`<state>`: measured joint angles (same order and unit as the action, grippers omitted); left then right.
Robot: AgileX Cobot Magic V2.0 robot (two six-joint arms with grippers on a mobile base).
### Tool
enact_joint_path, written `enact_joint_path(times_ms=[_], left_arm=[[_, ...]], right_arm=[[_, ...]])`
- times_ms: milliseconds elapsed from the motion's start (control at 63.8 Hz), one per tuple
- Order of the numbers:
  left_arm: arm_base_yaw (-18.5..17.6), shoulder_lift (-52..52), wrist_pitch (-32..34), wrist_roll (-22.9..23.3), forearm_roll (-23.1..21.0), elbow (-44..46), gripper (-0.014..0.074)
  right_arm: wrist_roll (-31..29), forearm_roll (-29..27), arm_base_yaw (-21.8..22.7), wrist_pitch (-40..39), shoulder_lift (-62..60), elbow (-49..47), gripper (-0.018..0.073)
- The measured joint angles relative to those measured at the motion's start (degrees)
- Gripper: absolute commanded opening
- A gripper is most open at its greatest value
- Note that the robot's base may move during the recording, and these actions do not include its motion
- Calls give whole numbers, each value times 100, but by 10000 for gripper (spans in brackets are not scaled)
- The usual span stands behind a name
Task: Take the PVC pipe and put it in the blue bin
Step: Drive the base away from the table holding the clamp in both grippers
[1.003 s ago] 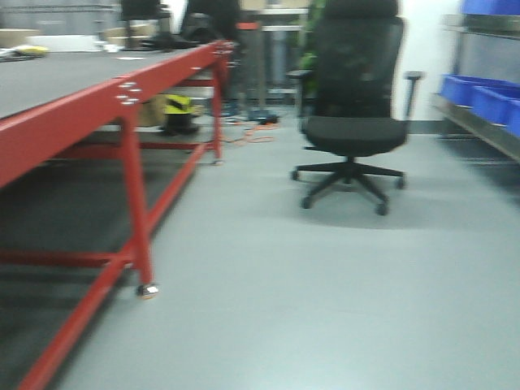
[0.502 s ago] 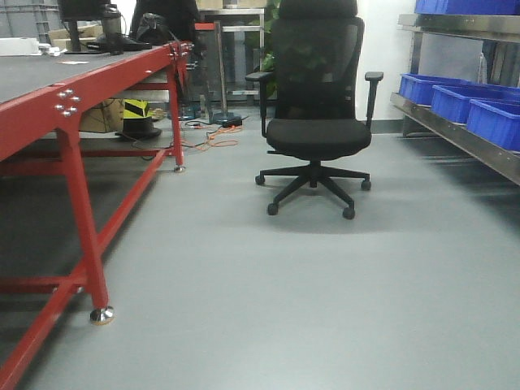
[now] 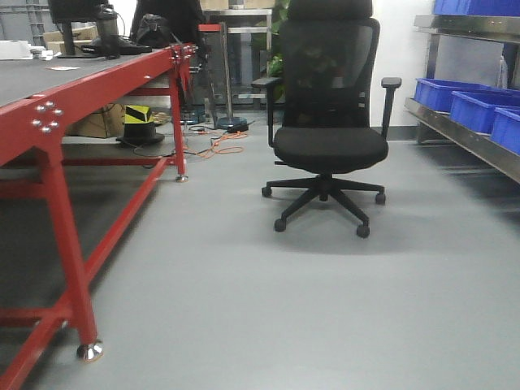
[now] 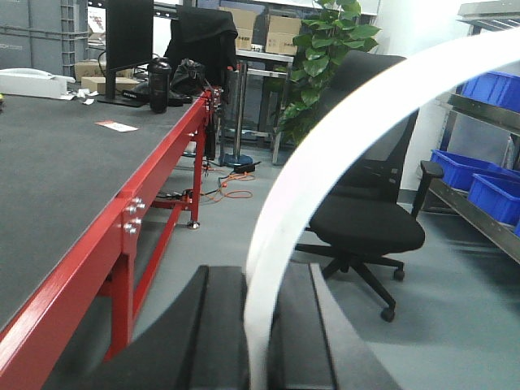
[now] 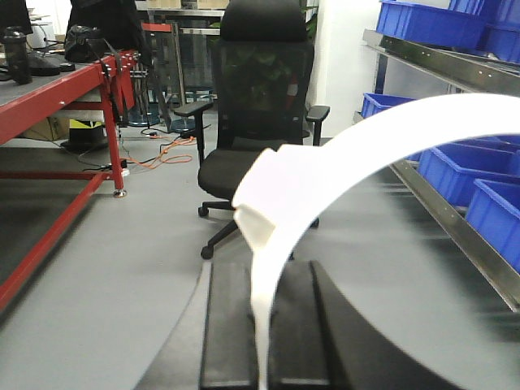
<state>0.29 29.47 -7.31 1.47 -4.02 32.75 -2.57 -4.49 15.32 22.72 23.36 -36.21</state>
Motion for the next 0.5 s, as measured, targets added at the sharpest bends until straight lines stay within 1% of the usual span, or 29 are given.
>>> enact_joint_path(times_ms=[502], left_arm=[[0, 0, 0, 0, 0, 0, -111]], right_arm=[[0, 0, 0, 0, 0, 0, -169]])
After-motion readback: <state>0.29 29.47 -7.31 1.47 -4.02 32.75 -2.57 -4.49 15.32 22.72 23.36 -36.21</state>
